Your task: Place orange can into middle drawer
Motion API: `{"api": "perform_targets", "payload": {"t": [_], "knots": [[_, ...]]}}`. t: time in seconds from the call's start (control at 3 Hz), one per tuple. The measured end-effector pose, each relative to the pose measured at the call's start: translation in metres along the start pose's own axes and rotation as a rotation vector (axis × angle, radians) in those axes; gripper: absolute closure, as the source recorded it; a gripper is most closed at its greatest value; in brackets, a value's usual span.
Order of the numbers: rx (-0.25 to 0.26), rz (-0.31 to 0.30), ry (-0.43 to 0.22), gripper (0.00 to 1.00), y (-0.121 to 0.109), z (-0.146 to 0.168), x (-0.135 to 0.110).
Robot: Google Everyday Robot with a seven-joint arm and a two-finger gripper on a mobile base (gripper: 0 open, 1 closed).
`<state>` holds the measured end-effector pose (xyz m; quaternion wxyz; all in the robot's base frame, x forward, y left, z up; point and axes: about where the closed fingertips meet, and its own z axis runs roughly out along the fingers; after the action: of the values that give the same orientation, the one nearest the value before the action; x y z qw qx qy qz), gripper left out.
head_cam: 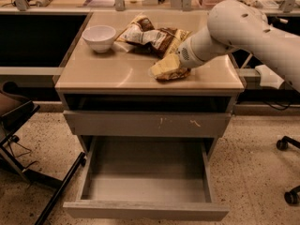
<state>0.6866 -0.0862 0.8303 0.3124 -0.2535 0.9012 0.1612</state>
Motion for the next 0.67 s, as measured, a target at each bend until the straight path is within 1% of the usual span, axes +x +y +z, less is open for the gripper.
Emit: {"api": "perform_targets", "payload": {"t": [0.33,0.67], "knots": [[0.000,0.000,0.000,0.00,0.0000,0.0002,0.0001],[0.000,0.000,0.000,0.19,0.0000,0.0003,0.0001]]}}
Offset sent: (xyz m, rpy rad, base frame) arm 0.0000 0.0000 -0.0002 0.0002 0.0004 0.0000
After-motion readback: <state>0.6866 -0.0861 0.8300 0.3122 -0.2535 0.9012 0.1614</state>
